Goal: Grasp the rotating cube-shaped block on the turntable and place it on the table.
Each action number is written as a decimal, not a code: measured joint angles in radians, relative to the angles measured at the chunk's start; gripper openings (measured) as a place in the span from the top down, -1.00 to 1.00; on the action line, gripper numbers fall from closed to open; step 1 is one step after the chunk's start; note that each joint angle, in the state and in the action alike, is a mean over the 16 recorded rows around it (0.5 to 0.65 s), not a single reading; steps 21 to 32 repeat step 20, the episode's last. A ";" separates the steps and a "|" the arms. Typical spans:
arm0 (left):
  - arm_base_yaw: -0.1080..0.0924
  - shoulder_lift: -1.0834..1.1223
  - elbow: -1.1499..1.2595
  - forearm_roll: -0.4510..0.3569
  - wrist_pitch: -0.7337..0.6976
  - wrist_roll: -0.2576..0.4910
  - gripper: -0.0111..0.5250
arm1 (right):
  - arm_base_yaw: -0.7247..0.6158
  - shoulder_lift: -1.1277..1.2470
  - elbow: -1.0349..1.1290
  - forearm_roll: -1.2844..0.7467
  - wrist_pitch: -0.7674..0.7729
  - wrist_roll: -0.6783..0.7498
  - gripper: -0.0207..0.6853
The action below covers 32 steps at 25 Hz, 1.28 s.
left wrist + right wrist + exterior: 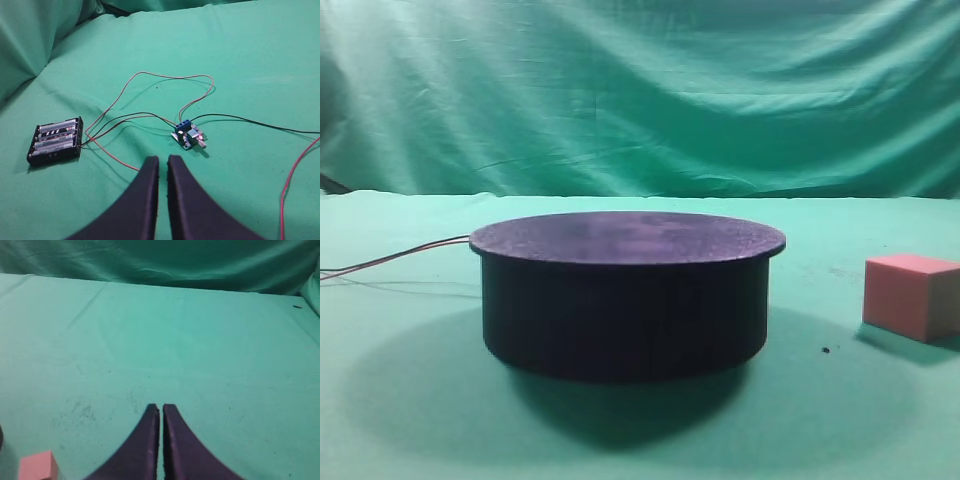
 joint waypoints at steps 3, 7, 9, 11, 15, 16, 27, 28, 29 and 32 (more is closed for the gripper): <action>0.000 0.000 0.000 0.000 0.000 0.000 0.96 | -0.019 -0.064 0.036 0.007 0.023 0.000 0.94; 0.000 0.000 0.000 0.000 0.000 0.000 0.96 | -0.032 -0.115 0.056 0.015 0.058 0.000 0.94; 0.000 0.000 0.000 0.000 0.000 0.000 0.96 | -0.035 -0.127 0.058 0.019 0.075 0.000 0.94; 0.000 0.000 0.000 0.000 0.000 0.000 0.96 | -0.037 -0.131 0.058 0.021 0.091 0.000 0.92; 0.000 0.000 0.000 0.000 0.000 0.000 0.96 | -0.037 -0.132 0.058 0.022 0.105 0.001 0.89; 0.000 0.000 0.000 0.000 0.000 0.000 0.96 | -0.037 -0.132 0.058 0.022 0.106 0.001 0.88; 0.000 0.000 0.000 0.000 0.000 0.000 0.96 | -0.037 -0.132 0.058 0.023 0.107 0.002 0.86; 0.000 0.000 0.000 0.000 0.000 0.000 0.96 | -0.037 -0.132 0.058 0.023 0.107 0.002 0.86; 0.000 0.000 0.000 0.000 0.000 0.000 0.96 | -0.037 -0.132 0.058 0.023 0.107 0.002 0.86; 0.000 0.000 0.000 0.000 0.000 0.000 0.96 | -0.037 -0.132 0.058 0.023 0.107 0.002 0.86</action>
